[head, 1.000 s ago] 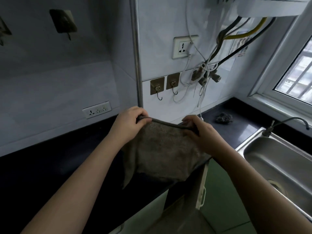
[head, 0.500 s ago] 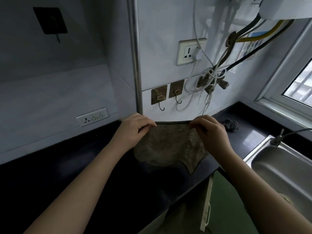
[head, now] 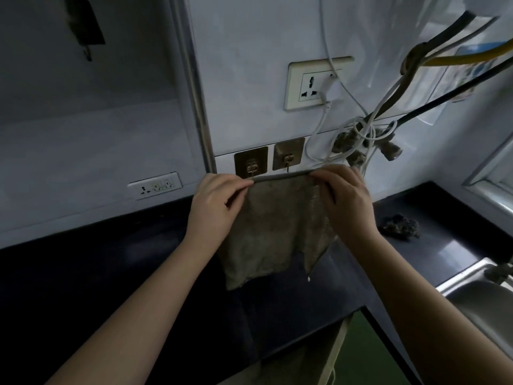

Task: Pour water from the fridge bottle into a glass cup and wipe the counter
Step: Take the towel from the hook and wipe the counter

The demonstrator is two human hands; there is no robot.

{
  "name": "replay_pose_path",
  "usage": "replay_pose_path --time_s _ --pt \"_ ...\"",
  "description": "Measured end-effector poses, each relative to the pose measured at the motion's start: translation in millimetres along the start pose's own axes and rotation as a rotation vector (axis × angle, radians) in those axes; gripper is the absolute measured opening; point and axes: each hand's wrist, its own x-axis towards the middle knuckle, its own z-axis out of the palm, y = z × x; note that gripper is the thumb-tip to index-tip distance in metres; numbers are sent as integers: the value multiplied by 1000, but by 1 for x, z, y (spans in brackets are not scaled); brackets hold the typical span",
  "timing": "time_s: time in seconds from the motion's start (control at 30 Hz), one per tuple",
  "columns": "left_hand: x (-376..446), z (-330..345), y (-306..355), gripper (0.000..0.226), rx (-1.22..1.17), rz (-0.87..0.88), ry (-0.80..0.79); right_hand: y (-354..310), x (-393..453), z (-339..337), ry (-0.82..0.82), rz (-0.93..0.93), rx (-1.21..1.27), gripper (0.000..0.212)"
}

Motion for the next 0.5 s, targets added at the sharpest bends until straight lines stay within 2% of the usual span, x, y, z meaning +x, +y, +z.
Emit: replay_pose_path --time_s 0.1,0.5 --pt "11 11 2 18 36 4 70 11 19 9 26 9 23 23" --pt "11 56 -21 20 171 -71 63 43 40 58 -213 125 88 27"
